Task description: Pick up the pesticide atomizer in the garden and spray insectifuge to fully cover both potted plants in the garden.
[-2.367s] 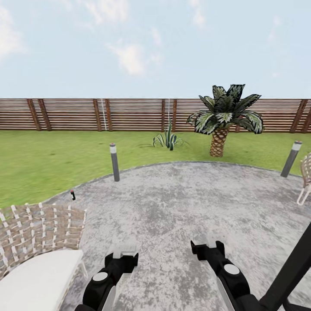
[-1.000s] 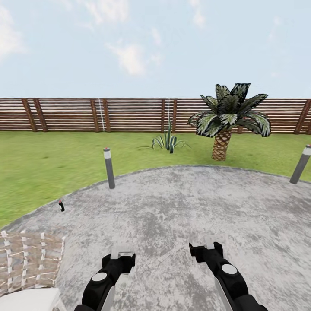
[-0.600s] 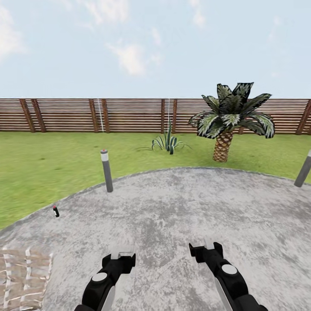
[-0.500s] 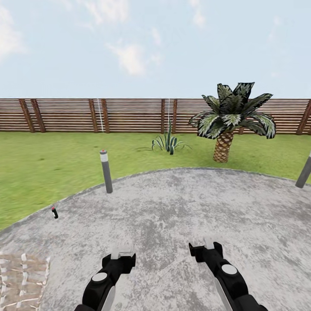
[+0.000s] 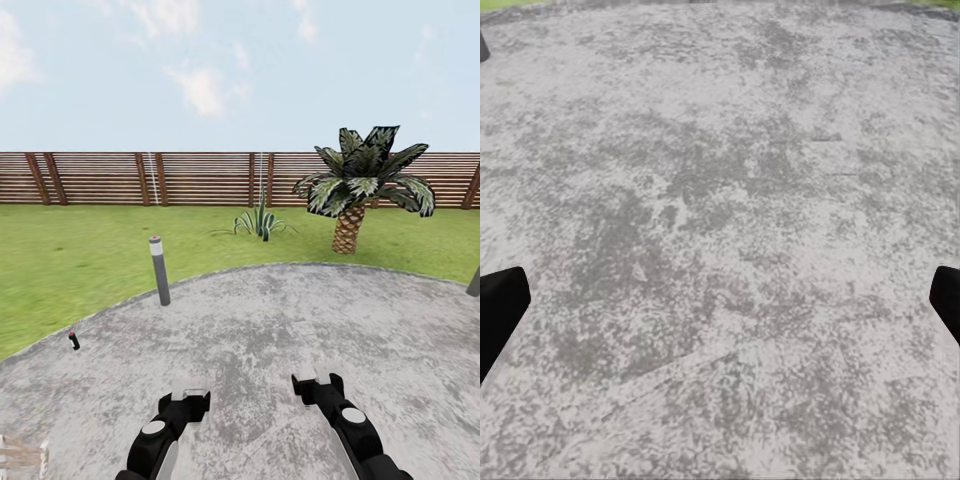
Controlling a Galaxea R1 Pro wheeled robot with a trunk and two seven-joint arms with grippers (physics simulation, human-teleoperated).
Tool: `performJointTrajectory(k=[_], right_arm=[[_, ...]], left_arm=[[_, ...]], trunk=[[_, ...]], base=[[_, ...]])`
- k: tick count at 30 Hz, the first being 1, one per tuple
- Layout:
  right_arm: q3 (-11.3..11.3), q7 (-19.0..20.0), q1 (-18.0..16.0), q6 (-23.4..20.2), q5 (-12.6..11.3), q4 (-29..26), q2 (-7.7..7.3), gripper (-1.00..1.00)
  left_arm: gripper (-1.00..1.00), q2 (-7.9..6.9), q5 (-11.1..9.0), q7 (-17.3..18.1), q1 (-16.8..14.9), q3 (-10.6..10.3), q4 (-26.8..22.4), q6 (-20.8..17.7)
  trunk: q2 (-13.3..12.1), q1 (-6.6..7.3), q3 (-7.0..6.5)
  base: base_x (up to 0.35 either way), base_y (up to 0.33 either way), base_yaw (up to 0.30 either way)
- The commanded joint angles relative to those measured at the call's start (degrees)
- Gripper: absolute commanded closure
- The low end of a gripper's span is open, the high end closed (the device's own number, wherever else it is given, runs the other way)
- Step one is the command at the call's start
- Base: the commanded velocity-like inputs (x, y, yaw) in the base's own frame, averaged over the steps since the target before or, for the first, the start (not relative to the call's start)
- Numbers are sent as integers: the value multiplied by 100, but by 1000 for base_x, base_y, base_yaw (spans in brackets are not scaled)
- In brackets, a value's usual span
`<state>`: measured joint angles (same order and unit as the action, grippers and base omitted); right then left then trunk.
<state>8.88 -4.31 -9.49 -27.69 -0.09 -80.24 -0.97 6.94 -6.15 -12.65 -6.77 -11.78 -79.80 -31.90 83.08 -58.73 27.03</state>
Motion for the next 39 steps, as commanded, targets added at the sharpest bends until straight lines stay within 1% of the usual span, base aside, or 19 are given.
performJointTrajectory(k=[1, 20, 21, 24, 25, 27, 32, 39], right_arm=[[0, 0, 0, 0, 0, 0, 0, -100], [26, 0, 0, 1, 0, -9, 0, -100], [26, 0, 0, 1, 0, -9, 0, -100], [45, 0, 0, 1, 0, -2, 0, -100], [51, 0, 0, 1, 0, 2, 0, -100], [72, 0, 0, 4, 0, 10, 1, -100], [288, 0, 0, 17, 0, 25, 0, -100], [341, 3, 0, 17, 0, 26, 0, -100]], left_arm=[[-100, 0, 0, 0, 0, 0, 0, 0], [-100, 2, -16, -1, 0, 3, 94, 15], [-100, 1, -42, -1, 0, 8, 95, 19], [-100, -3, -331, -1, 0, 17, 89, 31], [-100, -5, -360, -1, 0, 17, 89, 32], [-100, -7, -396, -1, 0, 23, 90, 39], [-100, -9, -444, -1, 0, 25, 96, 44], [-100, -9, -451, -1, 0, 20, 97, 44]], trunk=[[0, 0, 0], [0, 0, 0], [0, 0, 0], [0, 0, 0], [0, 0, 0], [0, 0, 0], [0, 0, 0], [0, 0, 0]], base=[[322, 0, 0], [322, 0, 0], [322, 0, 0], [322, 0, 0], [322, 0, 0], [322, 0, 0], [322, 0, 0], [322, 0, 0]])
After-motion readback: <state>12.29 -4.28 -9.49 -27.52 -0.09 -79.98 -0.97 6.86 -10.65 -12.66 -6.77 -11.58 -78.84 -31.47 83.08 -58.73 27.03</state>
